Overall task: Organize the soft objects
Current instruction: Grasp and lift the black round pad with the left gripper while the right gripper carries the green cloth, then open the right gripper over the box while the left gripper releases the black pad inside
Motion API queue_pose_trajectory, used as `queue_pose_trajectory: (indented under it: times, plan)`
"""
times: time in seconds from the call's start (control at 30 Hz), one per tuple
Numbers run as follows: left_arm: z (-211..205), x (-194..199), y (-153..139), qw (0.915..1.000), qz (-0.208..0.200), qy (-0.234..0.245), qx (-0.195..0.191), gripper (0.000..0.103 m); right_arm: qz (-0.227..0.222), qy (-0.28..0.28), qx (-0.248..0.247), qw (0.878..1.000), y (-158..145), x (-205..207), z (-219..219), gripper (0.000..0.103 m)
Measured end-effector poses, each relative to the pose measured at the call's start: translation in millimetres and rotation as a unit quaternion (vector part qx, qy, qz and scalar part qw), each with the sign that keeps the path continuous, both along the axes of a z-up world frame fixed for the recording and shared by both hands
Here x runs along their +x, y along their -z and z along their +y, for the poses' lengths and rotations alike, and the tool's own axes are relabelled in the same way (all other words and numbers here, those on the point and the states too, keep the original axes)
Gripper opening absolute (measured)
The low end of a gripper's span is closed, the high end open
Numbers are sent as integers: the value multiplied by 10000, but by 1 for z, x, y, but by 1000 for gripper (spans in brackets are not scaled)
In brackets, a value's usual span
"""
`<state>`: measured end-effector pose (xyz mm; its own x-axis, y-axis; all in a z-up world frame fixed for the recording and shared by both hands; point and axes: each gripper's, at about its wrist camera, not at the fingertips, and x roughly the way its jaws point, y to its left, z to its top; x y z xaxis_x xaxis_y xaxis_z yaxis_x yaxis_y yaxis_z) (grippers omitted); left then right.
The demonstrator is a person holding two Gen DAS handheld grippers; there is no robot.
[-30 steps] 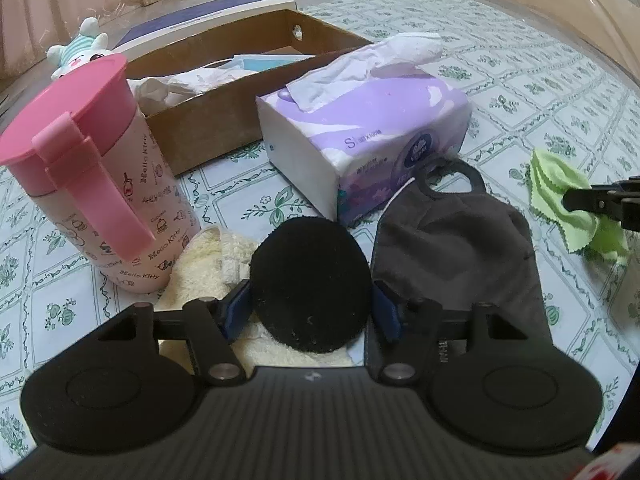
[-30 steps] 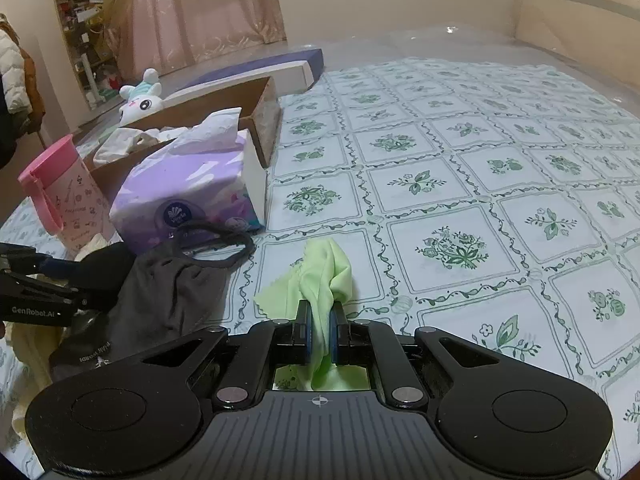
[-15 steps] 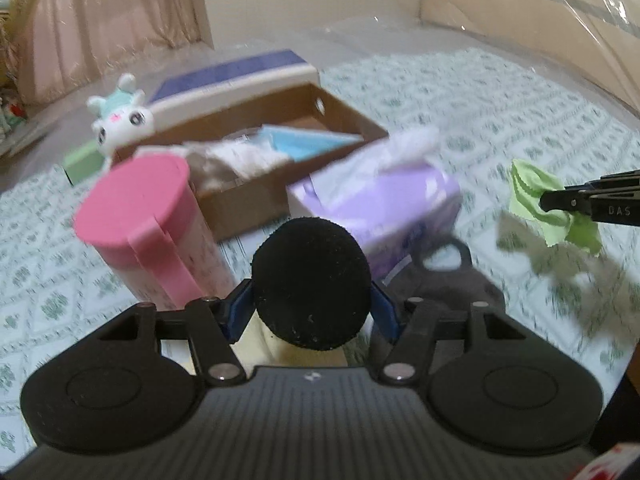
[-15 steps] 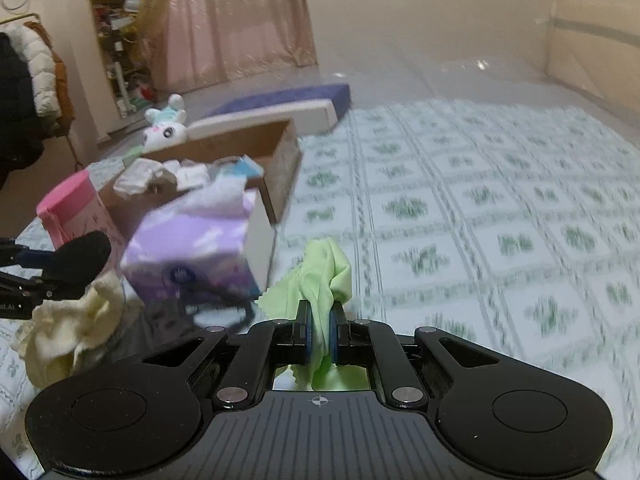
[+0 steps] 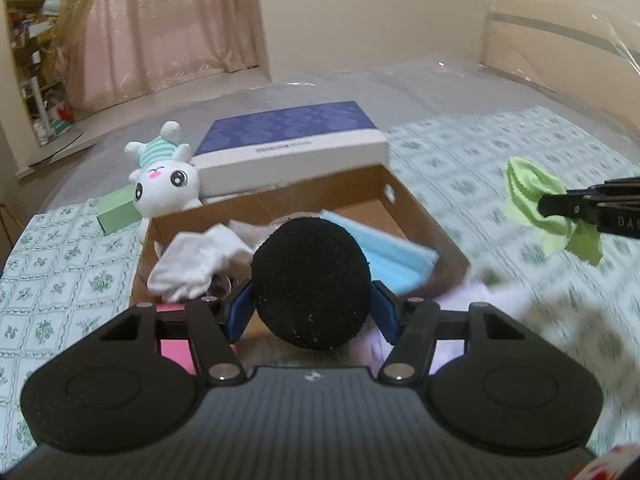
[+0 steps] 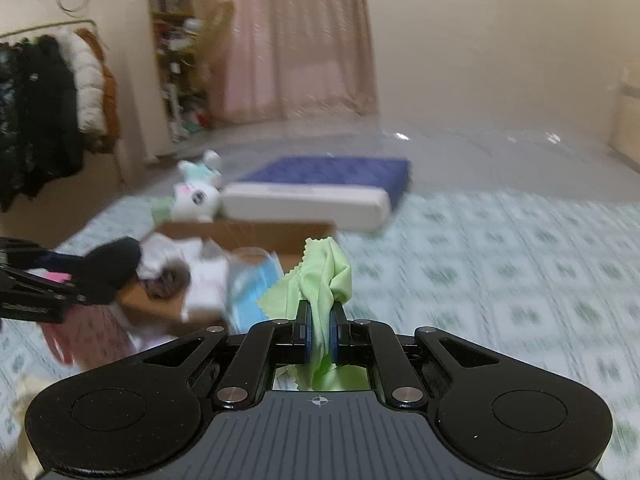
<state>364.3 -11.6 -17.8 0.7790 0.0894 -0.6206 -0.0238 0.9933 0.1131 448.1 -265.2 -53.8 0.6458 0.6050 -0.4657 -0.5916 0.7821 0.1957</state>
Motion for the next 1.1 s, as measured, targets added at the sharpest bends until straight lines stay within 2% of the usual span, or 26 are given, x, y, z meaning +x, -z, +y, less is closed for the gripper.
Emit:
queue_pose_trajectory:
  times: [0.23, 0.43, 0.63, 0.7, 0.77, 0.8, 0.83, 1.1]
  plan:
    - [6, 63, -1, 9987, 70, -463, -208, 60, 104, -560, 297, 9979, 5, 65, 45, 8]
    - [11, 102, 13, 9954, 329, -793, -414, 60, 243, -1019, 133, 9944, 26, 106, 82, 9]
    - [16, 125, 24, 9933, 442, -995, -387, 60, 197, -1288, -69, 9914, 42, 133, 105, 9]
    - [16, 128, 26, 9931, 455, -997, -415, 60, 231, -1283, -124, 9914, 46, 141, 110, 15]
    - [15, 129, 27, 9934, 446, -971, -415, 60, 222, -1231, -131, 9921, 50, 144, 112, 48]
    - [15, 130, 28, 9936, 451, -947, -410, 60, 170, -1169, -102, 9929, 52, 144, 112, 54]
    - [15, 131, 29, 9938, 463, -922, -406, 60, 116, -1134, -42, 9935, 53, 143, 110, 57]
    - [6, 133, 31, 9966, 354, -528, -528, 61, 108, -905, -98, 9958, 51, 139, 98, 57]
